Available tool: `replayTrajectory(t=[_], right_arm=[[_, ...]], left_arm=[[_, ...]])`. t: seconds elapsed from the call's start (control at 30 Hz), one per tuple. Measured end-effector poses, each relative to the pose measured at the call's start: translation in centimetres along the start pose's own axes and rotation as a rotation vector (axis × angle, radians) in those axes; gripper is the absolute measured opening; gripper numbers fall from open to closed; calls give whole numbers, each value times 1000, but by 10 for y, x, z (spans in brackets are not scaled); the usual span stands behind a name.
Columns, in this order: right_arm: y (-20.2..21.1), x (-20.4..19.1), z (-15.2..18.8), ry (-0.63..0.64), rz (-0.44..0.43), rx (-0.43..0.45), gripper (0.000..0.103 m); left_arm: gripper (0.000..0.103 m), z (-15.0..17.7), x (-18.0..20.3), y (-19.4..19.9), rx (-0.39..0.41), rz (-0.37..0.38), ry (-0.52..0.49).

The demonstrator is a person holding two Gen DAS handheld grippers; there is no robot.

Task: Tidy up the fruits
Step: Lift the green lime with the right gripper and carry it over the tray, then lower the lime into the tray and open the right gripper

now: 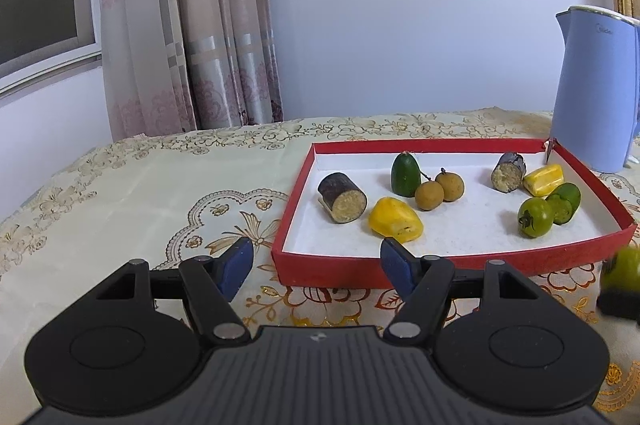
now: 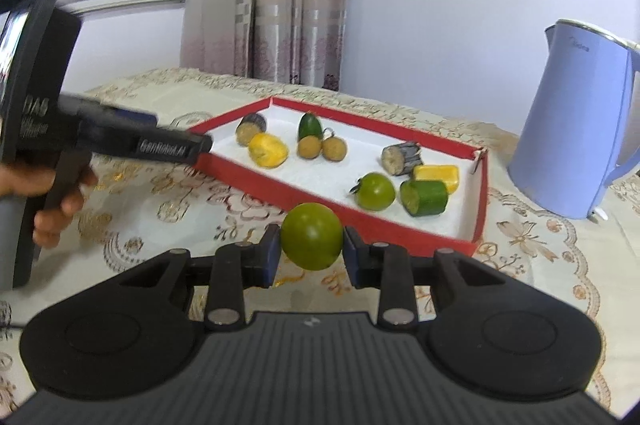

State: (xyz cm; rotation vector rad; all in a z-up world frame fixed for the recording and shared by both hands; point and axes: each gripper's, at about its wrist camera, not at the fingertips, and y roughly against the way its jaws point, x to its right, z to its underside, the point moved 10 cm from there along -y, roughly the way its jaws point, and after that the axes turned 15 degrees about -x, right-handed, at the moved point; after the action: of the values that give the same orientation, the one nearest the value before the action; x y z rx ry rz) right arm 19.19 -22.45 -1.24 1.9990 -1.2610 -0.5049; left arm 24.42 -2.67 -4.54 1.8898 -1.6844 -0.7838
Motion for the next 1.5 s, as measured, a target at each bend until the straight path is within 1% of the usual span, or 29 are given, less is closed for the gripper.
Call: replayTrajectory(t=[0.13, 0.2, 0.3, 0.47, 0.6, 0.73, 0.93, 1.07, 1.1, 1.13, 1.17, 1.2, 1.37, 1.5], right_arm=[[-2, 11, -30, 14, 40, 21, 31], [-9, 18, -50, -1, 38, 30, 31], [-26, 28, -74, -25, 58, 35, 31], [-59, 46, -95, -82, 87, 5, 31], [-83, 56, -100, -124, 104, -29, 31], [-100, 58, -98, -144, 111, -66, 31], [-120, 56, -94, -127, 140, -122, 31], [-129, 59, -90, -139, 147, -146, 31], [-129, 59, -89, -138, 149, -146, 33], [-129, 60, -89, -138, 150, -145, 35], [-128, 60, -90, -141, 154, -139, 43], [-126, 60, -90, -141, 156, -130, 46], [-107, 56, -95, -132, 152, -94, 46], [-69, 48, -91, -108, 146, -31, 46]], left_arm=[[70, 0, -3, -2, -7, -1, 13], [74, 0, -5, -2, -7, -5, 18], [75, -1, -7, -2, -3, -12, 23], [75, -1, -10, -5, -14, -12, 36], [75, -2, -12, -4, -17, -8, 43], [75, -2, -12, -4, -17, -6, 43], [75, -2, -13, -5, -29, 6, 52], [75, -2, -14, -6, -29, 4, 55], [75, -2, -14, -6, -29, 4, 55], [75, -2, -14, -6, -29, 3, 55], [75, -2, -14, -6, -30, 3, 56], [75, -2, -14, -6, -30, 3, 56], [75, -2, -13, -6, -34, 4, 53], [76, -2, -14, -6, -34, 8, 55]])
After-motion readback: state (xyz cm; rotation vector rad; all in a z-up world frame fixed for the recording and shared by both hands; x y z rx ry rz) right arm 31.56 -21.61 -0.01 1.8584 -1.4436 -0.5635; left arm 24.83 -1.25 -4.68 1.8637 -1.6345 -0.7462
